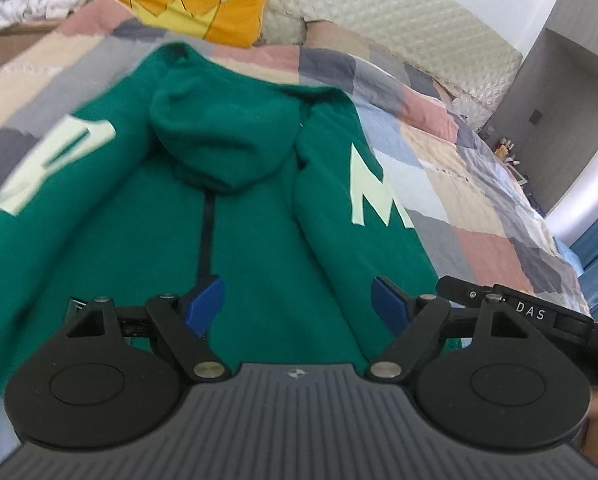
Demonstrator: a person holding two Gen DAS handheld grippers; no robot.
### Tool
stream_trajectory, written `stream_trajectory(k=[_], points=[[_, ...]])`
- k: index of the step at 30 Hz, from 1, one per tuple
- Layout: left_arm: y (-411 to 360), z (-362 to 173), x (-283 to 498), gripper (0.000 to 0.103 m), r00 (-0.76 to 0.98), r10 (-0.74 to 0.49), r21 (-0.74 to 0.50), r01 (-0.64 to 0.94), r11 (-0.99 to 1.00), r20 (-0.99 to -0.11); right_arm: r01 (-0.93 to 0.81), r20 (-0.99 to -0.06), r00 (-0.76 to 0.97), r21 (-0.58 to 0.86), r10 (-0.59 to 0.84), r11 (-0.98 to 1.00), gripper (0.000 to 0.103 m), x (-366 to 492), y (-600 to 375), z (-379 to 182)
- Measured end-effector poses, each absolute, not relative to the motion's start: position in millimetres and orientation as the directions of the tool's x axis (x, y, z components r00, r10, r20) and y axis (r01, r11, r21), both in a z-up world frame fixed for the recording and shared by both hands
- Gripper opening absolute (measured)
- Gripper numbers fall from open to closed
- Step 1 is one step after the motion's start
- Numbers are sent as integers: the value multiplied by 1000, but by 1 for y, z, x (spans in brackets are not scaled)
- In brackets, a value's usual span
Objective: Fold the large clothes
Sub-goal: 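Open both tools and release the hoodie, smoothing it on the quilt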
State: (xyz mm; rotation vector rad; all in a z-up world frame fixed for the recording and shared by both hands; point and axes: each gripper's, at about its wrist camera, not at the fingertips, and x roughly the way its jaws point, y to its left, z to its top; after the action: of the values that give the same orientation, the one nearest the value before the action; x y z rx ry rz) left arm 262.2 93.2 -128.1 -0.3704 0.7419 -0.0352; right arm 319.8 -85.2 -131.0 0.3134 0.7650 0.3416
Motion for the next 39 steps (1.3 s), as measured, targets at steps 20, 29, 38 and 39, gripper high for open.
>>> stream_trajectory(k=[20, 29, 38, 39], points=[[79, -227, 334, 72, 669, -546, -707, 43, 705, -504, 118, -638, 687, 569, 348, 814, 75, 350, -128, -173], [64, -263, 351, 53, 599, -619, -791, -38, 611, -507, 144, -649, 671, 589, 359, 795, 75, 357, -131, -184], [57, -252, 346, 14, 628, -609, -786, -5, 619, -484, 120, -646, 669, 581, 366, 805, 75, 352, -127, -181], [60, -248, 344, 13, 642, -609, -792, 4, 610, -466, 123, -647, 672, 578, 361, 806, 75, 352, -127, -181]])
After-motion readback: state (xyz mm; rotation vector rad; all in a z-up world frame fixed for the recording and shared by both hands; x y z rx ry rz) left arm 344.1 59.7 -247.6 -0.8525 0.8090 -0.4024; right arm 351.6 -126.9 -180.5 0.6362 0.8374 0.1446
